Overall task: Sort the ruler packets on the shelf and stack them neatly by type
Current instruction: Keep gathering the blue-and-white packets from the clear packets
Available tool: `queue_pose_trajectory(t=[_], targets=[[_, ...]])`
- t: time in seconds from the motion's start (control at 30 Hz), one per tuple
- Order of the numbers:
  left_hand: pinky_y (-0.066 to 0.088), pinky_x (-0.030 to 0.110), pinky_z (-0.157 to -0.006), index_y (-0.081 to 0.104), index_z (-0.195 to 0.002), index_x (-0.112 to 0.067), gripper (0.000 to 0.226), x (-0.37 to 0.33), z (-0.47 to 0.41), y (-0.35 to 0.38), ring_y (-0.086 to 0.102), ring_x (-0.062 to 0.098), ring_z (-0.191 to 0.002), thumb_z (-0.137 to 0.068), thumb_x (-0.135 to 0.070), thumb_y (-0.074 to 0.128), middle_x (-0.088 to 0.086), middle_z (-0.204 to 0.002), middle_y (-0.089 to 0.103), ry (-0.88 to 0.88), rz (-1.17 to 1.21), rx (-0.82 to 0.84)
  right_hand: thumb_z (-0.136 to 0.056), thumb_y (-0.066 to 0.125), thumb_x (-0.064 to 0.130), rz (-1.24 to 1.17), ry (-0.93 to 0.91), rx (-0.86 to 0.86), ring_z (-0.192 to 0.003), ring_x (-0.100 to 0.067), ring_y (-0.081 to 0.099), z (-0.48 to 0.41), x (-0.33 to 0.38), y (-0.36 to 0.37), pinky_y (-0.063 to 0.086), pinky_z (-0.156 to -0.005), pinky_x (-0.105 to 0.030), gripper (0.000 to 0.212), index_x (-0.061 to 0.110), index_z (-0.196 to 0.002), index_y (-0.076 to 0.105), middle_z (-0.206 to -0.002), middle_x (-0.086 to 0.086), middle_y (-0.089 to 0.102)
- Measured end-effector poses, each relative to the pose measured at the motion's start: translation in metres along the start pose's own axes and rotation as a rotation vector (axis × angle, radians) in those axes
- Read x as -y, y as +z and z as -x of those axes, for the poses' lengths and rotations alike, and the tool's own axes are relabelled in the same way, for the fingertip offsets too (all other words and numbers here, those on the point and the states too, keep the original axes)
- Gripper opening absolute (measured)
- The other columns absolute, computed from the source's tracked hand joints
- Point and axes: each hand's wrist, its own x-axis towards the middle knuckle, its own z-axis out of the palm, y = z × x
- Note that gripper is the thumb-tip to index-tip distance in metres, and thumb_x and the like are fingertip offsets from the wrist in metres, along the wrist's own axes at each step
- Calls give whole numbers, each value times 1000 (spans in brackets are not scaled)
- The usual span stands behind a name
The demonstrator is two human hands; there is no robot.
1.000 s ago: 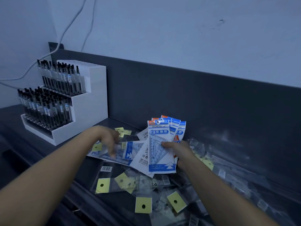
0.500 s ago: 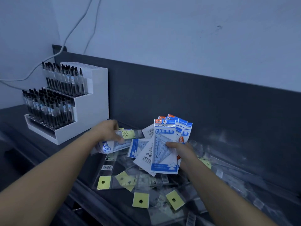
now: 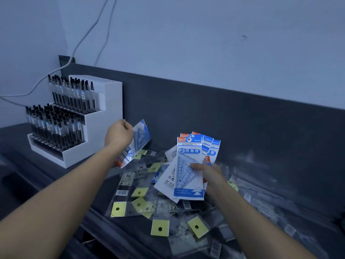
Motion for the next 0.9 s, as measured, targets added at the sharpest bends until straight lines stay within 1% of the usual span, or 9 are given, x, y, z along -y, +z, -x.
queue_pose_trajectory(t=[0.1,0.2,0.3,0.37,0.47,0.53,0.63,0.73,0.9], targets=[[47,38,-75,53,-89,-15,11,-14,5,0,56,25,-79,-94,-8,46,3,-88,62,115,159,-87,-79,73,-3,-1,-9,-1,-80,-33,72,3,2,-2,59,-68,-44,33,1,-109,62,-95,-15,73],[43,29,-68,54,-97,-16,12,-30,13,9,53,20,-75,-94,-7,48,-1,-84,57,138,363,-79,-78,74,-3,-19,-22,-19,-79,-33,72,5,5,-4,59,-73,-49,30,3,-105,61,-93,-15,74],[40,26,-61,55,-116,-15,28,-40,26,28,53,18,-69,-92,-4,47,5,-98,59,-39,480,68,-78,73,-4,-53,-44,-25,-79,-32,72,7,11,-8,59,-69,-45,29,5,-102,60,-95,-15,73],[42,25,-70,55,-122,-12,36,-39,37,44,54,20,-81,-89,1,46,9,-108,57,-191,502,206,-79,71,-4,-72,-61,-15,-77,-30,71,9,14,-11,58,-64,-40,27,7,-100,60,-93,-13,73],[48,30,-67,59,-111,-8,26,-31,54,63,59,23,-72,-90,3,50,20,-103,61,-301,458,456,-79,71,-4,-83,-78,-4,-79,-30,72,11,13,-18,58,-65,-40,27,7,-102,61,-93,-13,74],[51,35,-66,62,-100,-6,11,-32,64,67,60,24,-65,-90,-6,59,21,-94,66,-270,371,609,-79,70,-4,-74,-76,-9,-78,-31,72,12,12,-24,58,-66,-41,26,7,-100,62,-91,-12,75],[49,29,-68,56,-115,-11,46,-37,73,70,62,20,-83,-82,-37,74,8,-107,64,-143,169,783,-81,68,-5,-72,-52,-2,-74,-30,72,14,11,-32,57,-65,-40,21,7,-97,62,-85,-12,74],[47,31,-81,43,-132,-14,82,-41,77,76,57,19,-100,-69,-47,81,3,-126,56,-50,24,920,-82,66,-6,-70,-19,24,-79,-34,71,16,9,-37,58,-69,-45,23,4,-103,62,-91,-16,74],[47,31,-84,43,-132,-18,87,-42,75,90,57,16,-100,-62,-48,86,-1,-129,57,52,-49,904,-87,58,-6,-125,1,99,-95,-39,68,17,12,-40,53,-84,-55,28,5,-113,60,-104,-20,71]])
